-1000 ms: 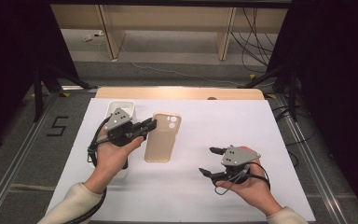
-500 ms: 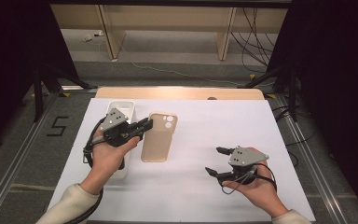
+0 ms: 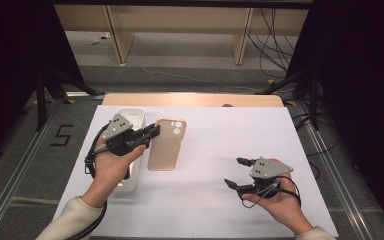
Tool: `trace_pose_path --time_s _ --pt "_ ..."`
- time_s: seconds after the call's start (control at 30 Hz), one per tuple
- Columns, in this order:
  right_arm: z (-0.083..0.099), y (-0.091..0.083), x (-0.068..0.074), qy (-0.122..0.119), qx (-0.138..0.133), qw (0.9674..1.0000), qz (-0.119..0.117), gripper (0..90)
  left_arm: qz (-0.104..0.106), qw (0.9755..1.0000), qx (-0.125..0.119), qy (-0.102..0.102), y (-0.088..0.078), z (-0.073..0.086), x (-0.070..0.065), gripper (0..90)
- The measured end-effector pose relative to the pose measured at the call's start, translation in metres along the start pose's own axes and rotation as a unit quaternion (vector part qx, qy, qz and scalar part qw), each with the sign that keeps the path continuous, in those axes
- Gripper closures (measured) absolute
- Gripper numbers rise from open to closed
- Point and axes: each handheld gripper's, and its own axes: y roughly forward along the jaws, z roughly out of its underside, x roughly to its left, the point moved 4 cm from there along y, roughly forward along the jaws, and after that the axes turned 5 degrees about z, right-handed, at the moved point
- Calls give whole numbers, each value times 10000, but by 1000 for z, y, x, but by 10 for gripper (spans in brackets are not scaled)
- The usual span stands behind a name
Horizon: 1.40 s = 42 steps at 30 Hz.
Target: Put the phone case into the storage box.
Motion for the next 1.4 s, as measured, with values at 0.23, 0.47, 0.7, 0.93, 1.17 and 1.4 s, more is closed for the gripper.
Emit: trace_pose_path --time_s 0.23,0.47,0.7,0.93,1.17,1.4 --pt "2 -2 -1 35 3 10000 23 242 -30 10000 -41 8 -3 -3 3 820" --pt "4 -3 -2 54 19 10000 44 235 -54 10000 -67 24 -6 -5 5 820" --pt "4 -4 -3 64 18 10000 70 233 -89 9999 -118 47 -8 -8 7 821" --pt "6 -5 -3 89 41 9999 68 233 -124 9997 -192 133 -11 -11 11 820" --pt "6 -4 -3 96 55 9999 61 233 -145 9995 -213 184 -12 -12 13 820" --pt "6 -4 -3 96 52 9999 78 234 -184 9994 -250 173 -14 -13 17 820"
